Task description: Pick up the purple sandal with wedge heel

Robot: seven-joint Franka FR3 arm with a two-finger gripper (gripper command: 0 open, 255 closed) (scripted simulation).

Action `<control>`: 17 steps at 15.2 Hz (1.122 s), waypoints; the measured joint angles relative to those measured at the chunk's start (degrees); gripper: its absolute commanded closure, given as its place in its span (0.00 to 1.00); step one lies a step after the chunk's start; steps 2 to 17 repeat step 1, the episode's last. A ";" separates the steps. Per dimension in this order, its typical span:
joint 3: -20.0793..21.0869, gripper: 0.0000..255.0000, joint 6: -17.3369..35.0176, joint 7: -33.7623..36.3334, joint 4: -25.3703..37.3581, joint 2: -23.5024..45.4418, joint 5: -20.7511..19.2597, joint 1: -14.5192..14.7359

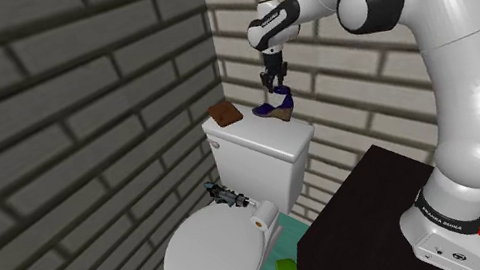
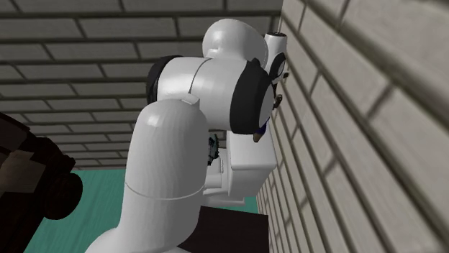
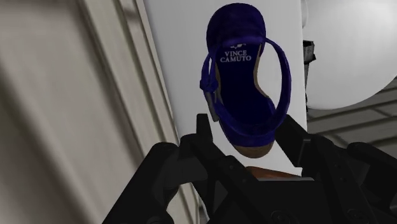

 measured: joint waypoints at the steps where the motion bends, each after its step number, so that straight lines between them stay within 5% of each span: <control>1: -0.02 1.00 -0.45 0.00 0.27 -0.19 -0.03 0.00; 17: -0.02 1.00 -0.45 0.00 0.27 -0.19 -0.03 0.00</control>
